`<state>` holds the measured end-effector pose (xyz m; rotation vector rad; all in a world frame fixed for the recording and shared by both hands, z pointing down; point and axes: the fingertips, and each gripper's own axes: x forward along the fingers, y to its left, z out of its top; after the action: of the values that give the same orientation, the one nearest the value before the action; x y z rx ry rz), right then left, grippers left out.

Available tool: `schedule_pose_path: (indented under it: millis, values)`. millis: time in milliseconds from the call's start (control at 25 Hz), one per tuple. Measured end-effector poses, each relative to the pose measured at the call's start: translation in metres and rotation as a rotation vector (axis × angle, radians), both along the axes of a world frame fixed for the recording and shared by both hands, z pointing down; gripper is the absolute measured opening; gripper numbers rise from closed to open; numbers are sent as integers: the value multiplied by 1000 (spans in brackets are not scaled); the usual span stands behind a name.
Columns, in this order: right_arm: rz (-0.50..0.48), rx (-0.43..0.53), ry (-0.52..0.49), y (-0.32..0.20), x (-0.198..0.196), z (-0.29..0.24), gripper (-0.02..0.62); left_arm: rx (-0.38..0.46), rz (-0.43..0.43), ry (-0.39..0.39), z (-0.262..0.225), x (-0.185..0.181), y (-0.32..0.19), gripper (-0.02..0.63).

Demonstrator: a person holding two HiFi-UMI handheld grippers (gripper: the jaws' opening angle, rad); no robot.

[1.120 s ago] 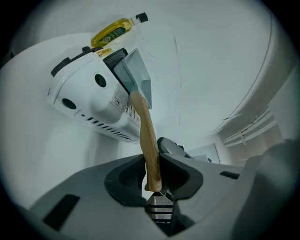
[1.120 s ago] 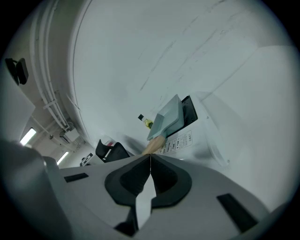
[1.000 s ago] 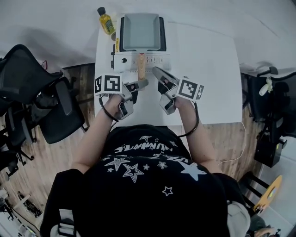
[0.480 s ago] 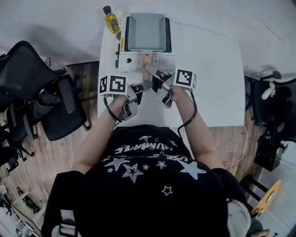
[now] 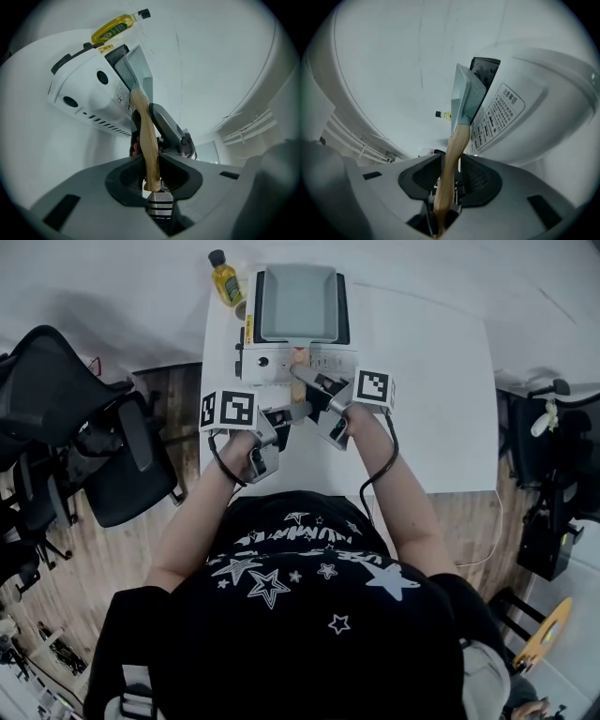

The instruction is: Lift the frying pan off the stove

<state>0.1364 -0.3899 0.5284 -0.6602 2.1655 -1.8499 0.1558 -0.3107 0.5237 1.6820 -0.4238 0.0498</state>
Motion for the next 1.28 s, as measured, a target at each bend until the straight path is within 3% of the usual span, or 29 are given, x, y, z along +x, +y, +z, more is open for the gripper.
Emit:
schedule_pose_path:
  millis: [200,400,960,1280]
  values:
    - [31,-74,-91,0,-2,-1,103,19,23,-19,0,-2,0,91]
    - [61,-82,-110,1,-2,-4,103,39,34,7,-8,-4,0,95]
    - [157,-11,-59,9,0,-26,109,92,142,47,-28,-17,9,94]
    - [203,69,-22,33,-22,-48,110,107,217,98,-44,-37,36,95]
